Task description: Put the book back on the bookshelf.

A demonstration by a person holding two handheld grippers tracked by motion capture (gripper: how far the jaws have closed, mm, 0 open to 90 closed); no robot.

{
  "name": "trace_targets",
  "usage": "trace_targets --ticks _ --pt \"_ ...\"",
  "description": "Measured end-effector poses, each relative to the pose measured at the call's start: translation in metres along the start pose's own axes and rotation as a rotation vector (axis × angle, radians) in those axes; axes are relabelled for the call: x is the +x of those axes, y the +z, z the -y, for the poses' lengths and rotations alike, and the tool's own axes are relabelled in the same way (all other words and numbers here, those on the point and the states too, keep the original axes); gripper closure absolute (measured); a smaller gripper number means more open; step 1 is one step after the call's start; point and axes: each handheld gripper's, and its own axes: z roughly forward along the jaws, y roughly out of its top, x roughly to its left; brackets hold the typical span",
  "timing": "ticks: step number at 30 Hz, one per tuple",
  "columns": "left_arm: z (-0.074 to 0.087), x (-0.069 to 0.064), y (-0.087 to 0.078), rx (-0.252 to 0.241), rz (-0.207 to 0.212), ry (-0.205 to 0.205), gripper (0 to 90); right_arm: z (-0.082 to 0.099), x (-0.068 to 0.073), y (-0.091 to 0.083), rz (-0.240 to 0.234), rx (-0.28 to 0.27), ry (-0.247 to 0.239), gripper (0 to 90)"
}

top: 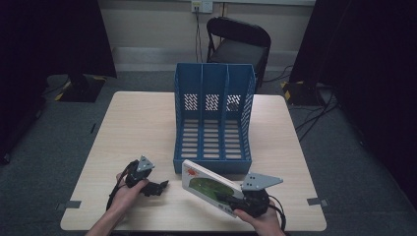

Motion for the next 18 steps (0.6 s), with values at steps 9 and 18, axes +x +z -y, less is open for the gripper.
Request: trace_targets --ticks 9,18 --pt "0.0 0.0 0.0 0.004 -0.001 0.003 0.8 -0.01 -0.001 -0.007 0.008 -0.022 -0.011 76.5" --pt "0.0 0.0 0.0 0.005 -0.001 0.003 0.8 -0.021 -0.009 -0.023 0.057 -0.057 -0.01 76.5"
